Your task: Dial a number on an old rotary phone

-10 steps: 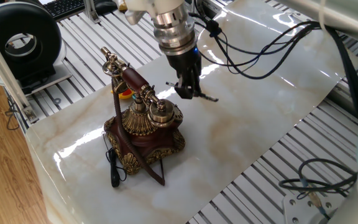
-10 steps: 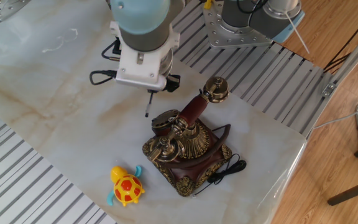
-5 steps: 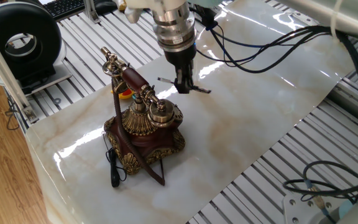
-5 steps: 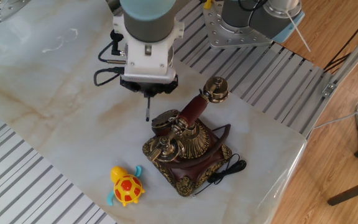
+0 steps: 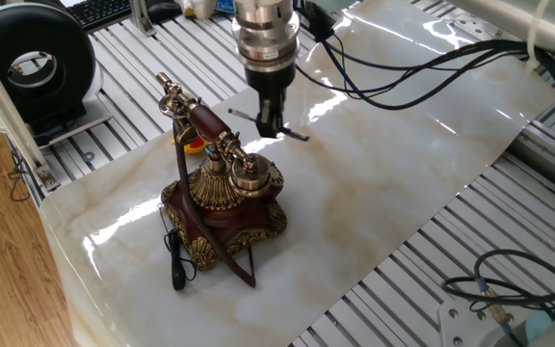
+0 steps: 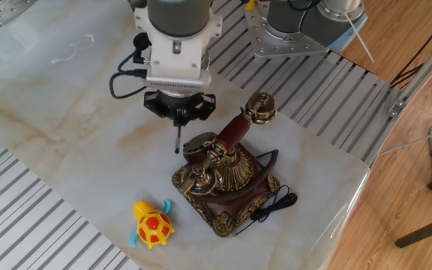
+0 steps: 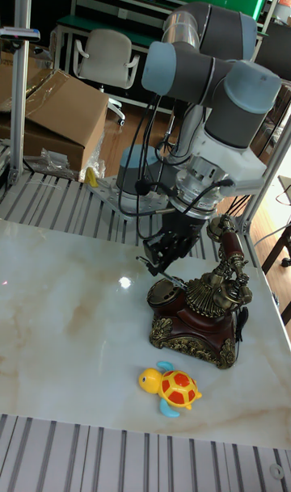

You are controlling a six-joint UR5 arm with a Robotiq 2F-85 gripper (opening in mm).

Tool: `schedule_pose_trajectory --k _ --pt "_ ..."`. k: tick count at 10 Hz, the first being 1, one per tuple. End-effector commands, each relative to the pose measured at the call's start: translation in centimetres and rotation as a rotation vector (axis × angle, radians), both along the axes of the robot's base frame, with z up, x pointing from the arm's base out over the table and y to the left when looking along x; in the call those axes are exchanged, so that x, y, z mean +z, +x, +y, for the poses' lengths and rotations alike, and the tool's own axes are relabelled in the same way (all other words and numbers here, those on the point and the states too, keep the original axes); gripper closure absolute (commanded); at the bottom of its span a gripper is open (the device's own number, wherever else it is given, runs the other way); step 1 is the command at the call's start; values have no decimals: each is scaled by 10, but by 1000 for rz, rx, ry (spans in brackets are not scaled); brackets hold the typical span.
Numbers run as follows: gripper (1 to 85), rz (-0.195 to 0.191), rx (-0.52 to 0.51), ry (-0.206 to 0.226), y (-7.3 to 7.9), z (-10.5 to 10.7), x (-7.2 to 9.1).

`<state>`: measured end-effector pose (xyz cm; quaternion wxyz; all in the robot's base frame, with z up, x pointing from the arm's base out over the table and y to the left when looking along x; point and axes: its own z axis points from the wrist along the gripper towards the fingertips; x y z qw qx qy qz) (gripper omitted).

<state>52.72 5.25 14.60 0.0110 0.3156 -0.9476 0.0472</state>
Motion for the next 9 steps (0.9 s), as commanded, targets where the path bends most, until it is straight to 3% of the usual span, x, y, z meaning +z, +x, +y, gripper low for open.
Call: schedule_pose_trajectory --k 1,2,4,7,9 --pt "843 -60 -45 44 18 19 8" --pt "843 -71 -80 58 21 23 9" --pt "843 -86 -120 142 26 44 9" --pt "843 -130 -175 233 39 66 13" --pt "843 -149 -171 246 44 69 14"
